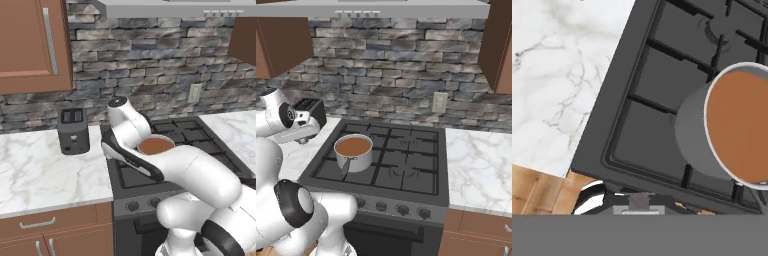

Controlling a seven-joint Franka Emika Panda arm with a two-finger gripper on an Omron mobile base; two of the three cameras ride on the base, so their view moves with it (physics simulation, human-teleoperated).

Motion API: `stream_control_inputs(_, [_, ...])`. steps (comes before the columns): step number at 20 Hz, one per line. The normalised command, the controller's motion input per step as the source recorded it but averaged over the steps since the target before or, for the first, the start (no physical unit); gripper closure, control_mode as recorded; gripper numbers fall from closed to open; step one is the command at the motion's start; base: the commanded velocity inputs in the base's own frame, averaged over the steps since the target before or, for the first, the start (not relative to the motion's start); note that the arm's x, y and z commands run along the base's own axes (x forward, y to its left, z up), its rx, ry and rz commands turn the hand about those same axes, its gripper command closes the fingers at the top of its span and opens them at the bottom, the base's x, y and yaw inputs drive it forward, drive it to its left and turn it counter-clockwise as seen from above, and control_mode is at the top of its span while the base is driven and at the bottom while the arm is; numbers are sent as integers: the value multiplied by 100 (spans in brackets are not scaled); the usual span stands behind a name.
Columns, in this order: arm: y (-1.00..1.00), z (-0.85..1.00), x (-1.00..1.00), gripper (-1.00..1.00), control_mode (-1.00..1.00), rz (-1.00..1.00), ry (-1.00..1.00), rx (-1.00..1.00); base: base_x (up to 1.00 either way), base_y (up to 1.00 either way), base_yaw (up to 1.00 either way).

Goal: Pick up the sugar cube(s) and place them in the saucepan with hot chocolate.

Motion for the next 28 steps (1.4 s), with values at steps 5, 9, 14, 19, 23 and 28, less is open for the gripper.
stream_control_inputs(5, [-91,24,14,100,-100,-7,0,0,0,0,0])
stream_control_inputs(9, [-79,1,29,100,-100,-5,4,4,0,0,0])
stream_control_inputs(14, [-39,0,47,100,-100,-3,20,7,0,0,0])
stream_control_inputs(19, [-27,0,56,100,-100,-1,22,8,0,0,0])
stream_control_inputs(23, [-9,0,44,100,-100,0,7,1,0,0,0])
stream_control_inputs(28, [-3,-13,43,100,-100,0,0,0,0,0,0])
